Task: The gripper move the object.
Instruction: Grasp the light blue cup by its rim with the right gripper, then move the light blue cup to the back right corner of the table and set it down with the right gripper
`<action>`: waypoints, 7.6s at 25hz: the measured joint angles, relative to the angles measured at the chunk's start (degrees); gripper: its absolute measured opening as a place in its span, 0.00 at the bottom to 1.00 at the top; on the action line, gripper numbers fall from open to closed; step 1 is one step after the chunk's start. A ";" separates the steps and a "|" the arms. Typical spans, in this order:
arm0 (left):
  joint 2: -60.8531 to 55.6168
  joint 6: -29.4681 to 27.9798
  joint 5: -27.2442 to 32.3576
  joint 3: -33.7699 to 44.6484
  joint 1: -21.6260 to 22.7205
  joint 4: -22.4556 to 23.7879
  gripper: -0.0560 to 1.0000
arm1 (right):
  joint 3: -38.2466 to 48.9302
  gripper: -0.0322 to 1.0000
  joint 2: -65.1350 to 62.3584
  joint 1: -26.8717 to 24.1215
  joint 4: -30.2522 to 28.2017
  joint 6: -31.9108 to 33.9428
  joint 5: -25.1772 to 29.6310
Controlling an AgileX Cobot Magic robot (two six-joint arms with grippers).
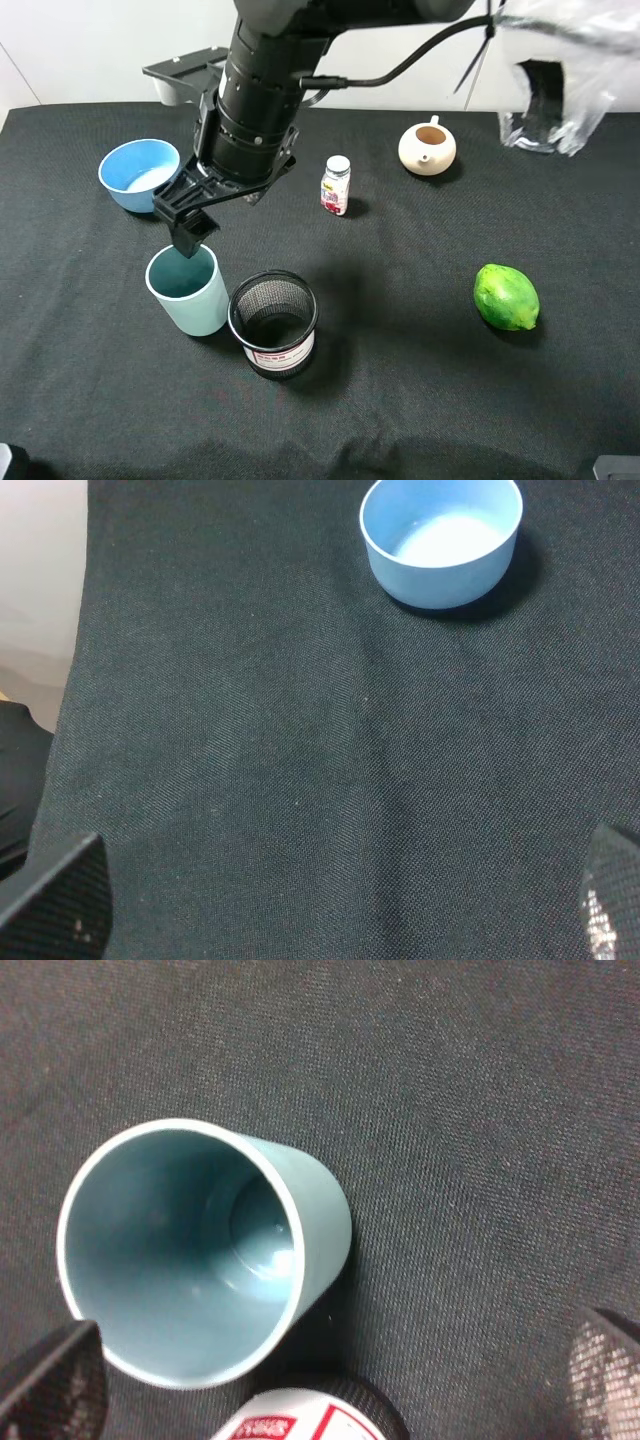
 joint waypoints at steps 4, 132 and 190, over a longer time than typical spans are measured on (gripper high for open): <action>0.00 0.00 0.00 0.00 0.00 0.00 0.99 | 0.00 0.70 1.33 0.00 1.03 0.00 -1.41; 0.00 0.00 0.00 0.00 0.00 0.00 0.99 | -13.79 0.06 2.94 2.01 -12.45 17.89 13.88; 0.00 0.00 0.00 0.00 0.00 0.00 0.99 | -18.88 0.05 -3.75 -31.20 -25.98 15.06 18.09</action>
